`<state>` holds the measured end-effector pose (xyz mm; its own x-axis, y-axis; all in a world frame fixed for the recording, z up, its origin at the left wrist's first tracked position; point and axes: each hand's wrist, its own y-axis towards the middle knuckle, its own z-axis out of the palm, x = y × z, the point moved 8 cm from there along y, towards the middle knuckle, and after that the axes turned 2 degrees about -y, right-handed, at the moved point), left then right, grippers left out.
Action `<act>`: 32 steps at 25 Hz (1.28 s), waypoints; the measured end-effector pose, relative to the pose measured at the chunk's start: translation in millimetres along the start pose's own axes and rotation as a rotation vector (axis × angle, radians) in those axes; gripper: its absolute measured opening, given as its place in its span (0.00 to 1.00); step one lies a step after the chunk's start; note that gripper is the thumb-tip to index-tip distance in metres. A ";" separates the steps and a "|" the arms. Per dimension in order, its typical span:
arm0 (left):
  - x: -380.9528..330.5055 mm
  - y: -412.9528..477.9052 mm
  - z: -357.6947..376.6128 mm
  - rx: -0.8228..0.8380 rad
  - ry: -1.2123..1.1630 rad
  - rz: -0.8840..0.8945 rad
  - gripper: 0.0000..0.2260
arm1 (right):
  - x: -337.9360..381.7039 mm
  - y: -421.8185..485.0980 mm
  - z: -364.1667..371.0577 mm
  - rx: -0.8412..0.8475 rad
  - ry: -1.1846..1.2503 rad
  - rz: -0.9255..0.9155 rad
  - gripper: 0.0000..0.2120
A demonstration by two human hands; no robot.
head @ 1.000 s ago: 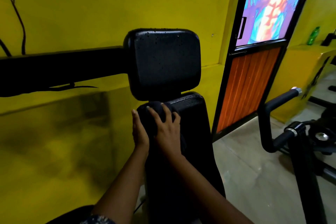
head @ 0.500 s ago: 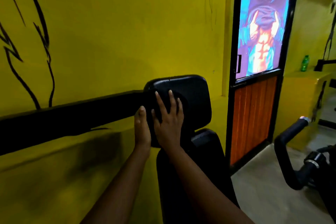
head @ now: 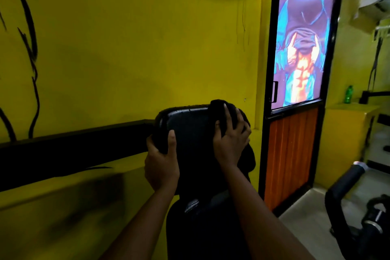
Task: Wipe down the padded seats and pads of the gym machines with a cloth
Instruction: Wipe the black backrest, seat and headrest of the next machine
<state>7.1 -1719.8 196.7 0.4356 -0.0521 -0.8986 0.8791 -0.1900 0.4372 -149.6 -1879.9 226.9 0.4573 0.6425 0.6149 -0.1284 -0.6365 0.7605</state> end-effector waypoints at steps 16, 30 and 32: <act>-4.0 -2.4 -2.8 -0.031 0.029 0.042 0.35 | 131.5 5.3 16.0 0.156 -0.013 -0.686 0.20; -7.1 -4.9 -2.1 -0.037 -0.009 0.079 0.42 | -50.2 37.2 7.3 0.270 0.234 0.172 0.24; -7.3 -4.4 -1.9 -0.037 -0.007 0.074 0.43 | -69.7 4.1 5.4 0.260 0.245 0.236 0.31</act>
<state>0.4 -1716.7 201.5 0.4981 -0.0711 -0.8642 0.8514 -0.1486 0.5030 -177.3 -1929.6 185.9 0.2152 0.5289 0.8210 0.0359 -0.8444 0.5346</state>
